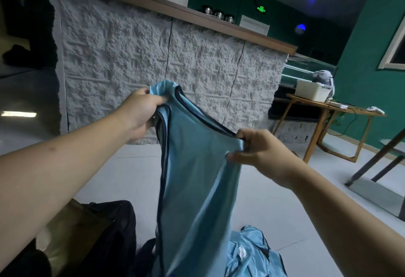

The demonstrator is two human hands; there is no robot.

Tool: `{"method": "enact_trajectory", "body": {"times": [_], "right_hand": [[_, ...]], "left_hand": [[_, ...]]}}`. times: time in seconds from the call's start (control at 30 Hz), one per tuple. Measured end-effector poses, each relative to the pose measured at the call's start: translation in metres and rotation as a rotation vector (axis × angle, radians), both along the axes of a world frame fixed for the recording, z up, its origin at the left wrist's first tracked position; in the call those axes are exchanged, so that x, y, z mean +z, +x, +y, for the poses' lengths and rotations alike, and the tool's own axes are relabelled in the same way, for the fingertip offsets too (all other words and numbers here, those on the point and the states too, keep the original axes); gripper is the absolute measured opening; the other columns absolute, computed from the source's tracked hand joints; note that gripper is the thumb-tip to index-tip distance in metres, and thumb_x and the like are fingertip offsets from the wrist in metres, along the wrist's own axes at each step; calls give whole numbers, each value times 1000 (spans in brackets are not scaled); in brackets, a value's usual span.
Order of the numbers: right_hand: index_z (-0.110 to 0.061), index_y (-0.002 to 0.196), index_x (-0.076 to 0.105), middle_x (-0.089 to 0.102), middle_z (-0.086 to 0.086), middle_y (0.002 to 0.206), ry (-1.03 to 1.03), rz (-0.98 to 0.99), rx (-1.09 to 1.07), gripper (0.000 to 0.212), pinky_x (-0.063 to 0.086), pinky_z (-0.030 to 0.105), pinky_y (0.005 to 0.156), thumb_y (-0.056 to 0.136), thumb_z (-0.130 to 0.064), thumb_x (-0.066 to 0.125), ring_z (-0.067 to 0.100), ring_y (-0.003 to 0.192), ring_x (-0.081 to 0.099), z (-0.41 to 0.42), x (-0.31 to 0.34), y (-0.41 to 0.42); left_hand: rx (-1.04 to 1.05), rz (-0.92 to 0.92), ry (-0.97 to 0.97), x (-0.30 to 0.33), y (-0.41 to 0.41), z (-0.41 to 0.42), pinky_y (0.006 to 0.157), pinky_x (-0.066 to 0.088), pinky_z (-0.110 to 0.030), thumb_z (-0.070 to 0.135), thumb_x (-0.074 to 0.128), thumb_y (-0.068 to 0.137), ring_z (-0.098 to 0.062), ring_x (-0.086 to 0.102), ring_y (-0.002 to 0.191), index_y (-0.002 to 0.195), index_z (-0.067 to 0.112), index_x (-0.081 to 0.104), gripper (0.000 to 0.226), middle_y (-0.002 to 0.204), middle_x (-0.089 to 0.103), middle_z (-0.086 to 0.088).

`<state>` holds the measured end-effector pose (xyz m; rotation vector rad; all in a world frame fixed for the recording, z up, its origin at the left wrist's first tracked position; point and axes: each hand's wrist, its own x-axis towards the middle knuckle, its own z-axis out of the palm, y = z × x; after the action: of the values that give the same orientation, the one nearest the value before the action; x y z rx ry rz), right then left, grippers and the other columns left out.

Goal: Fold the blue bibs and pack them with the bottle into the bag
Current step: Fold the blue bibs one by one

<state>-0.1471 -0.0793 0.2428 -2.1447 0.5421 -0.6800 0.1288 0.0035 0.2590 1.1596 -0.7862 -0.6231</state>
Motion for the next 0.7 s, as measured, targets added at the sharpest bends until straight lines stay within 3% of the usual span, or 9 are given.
{"method": "enact_trajectory", "body": {"times": [0.1, 0.2, 0.3, 0.4, 0.5, 0.6, 0.7], "right_hand": [[-14, 72, 63, 66, 14, 79, 69, -103, 0, 24, 44, 45, 80, 70, -5, 85, 27, 80, 61, -3, 7, 1], [-11, 75, 62, 67, 19, 81, 99, -173, -18, 28, 50, 47, 78, 66, 1, 85, 29, 78, 63, 0, 11, 2], [-9, 99, 62, 72, 21, 87, 269, -234, 17, 42, 62, 43, 74, 72, 18, 77, 31, 77, 70, 9, 13, 3], [-5, 127, 64, 74, 26, 108, 457, -119, 19, 67, 61, 47, 87, 65, 12, 78, 40, 96, 74, 12, 7, 4], [11, 120, 65, 70, 30, 119, 595, 45, 87, 46, 57, 50, 96, 75, 14, 75, 45, 109, 70, 11, -4, 4], [15, 123, 63, 68, 29, 124, 697, 9, 95, 52, 58, 43, 95, 74, 4, 77, 39, 110, 69, 6, -17, 2], [12, 128, 62, 66, 27, 129, 768, -99, 155, 74, 55, 44, 99, 65, -13, 92, 37, 113, 67, 4, -25, 2]], "left_hand": [[-15, -88, -3, 7, -3, 1, 84, 59, -43, 12, 63, 101, -24, 71, 87, 109, 18, 69, 12, 95, 76, -6], [-18, -101, -36, 13, -5, 0, 86, 61, -43, 15, 67, 98, -24, 74, 88, 109, 17, 70, 11, 97, 78, -6], [-28, -41, -68, 15, -6, 1, 82, 63, -42, 12, 68, 98, -25, 76, 85, 107, 12, 70, 10, 96, 78, -10], [-79, 37, -59, 15, -10, 3, 74, 64, -42, 10, 65, 99, -25, 75, 77, 105, 8, 69, 7, 95, 77, -15], [-138, 90, -22, 13, -18, 3, 59, 62, -36, 11, 64, 99, -24, 74, 67, 109, 5, 67, 12, 85, 75, -13], [-173, 98, 8, 11, -24, 3, 54, 61, -34, 12, 60, 102, -22, 73, 60, 103, 4, 67, 11, 76, 74, -12], [-179, 144, 35, 8, -20, 4, 57, 62, -32, 12, 54, 104, -21, 73, 62, 98, 4, 69, 18, 78, 73, -13]]}}
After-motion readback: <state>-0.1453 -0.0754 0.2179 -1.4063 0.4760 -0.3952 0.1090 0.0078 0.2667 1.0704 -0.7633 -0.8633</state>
